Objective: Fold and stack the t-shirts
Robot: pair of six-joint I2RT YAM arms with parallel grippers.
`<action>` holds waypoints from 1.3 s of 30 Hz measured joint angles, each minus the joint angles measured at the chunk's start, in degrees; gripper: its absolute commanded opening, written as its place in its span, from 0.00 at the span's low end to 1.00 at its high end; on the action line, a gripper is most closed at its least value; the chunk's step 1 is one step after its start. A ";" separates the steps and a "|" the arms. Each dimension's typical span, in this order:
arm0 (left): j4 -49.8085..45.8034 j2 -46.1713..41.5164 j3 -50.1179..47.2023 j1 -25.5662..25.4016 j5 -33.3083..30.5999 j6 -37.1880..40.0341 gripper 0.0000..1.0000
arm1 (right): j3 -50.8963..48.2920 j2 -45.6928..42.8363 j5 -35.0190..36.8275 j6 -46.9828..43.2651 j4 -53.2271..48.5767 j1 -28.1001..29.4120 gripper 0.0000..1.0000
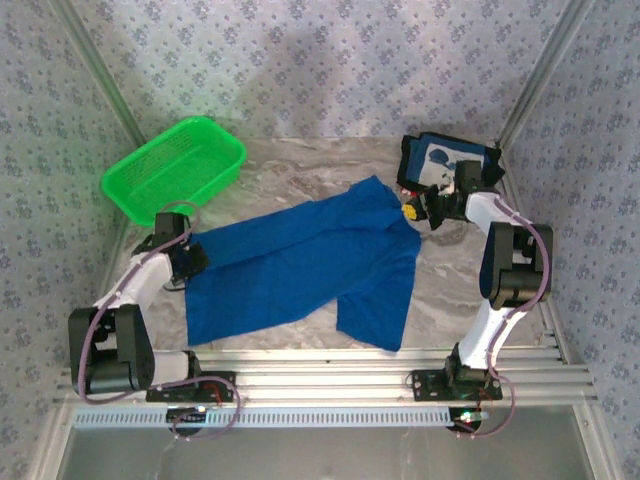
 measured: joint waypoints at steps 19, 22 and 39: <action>5.88 -2.21 11.43 -13.27 4.39 -9.29 0.61 | -5.33 1.40 4.48 -4.55 -1.14 -1.29 0.00; 7.87 2.80 11.93 -16.11 5.27 -10.69 0.61 | -6.80 1.40 5.07 -4.50 -1.01 -1.29 0.00; 15.23 15.30 19.21 -25.07 9.68 -13.55 0.62 | -3.52 1.40 13.16 -18.21 -7.98 -0.02 0.51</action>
